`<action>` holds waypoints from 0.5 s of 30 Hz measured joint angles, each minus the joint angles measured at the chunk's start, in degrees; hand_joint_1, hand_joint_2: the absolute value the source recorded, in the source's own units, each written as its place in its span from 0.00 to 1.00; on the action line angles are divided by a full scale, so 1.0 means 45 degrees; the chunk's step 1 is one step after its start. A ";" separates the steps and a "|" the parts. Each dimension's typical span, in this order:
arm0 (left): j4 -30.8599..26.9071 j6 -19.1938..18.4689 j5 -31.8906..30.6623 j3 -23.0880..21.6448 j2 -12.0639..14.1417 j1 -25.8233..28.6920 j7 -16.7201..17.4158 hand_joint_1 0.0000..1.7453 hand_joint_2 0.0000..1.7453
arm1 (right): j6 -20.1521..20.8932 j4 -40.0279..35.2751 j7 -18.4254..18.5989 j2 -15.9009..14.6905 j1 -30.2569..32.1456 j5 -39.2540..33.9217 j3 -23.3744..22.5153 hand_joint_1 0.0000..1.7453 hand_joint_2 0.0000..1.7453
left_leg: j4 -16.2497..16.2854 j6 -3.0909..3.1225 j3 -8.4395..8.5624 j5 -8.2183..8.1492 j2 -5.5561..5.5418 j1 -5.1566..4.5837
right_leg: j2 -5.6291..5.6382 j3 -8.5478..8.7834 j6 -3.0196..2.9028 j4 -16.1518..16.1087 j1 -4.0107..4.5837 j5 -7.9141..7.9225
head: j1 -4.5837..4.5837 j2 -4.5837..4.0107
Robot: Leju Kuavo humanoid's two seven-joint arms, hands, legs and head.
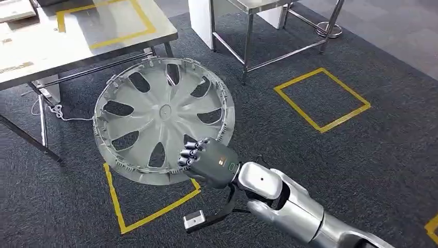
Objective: Take the parts from the cabinet and place them on the table.
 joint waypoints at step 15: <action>-0.0024 -0.0552 0.0458 0.0272 0.0015 0.0010 -0.0429 0.00 1.00 | -0.0408 0.0102 0.0228 0.0049 0.0259 0.0393 0.0059 1.00 1.00 | -0.2977 0.0709 0.1599 0.1442 0.0586 -0.0020 | -0.1296 0.0134 0.0625 0.0225 0.0098 -0.0294 | 0.0039 0.0000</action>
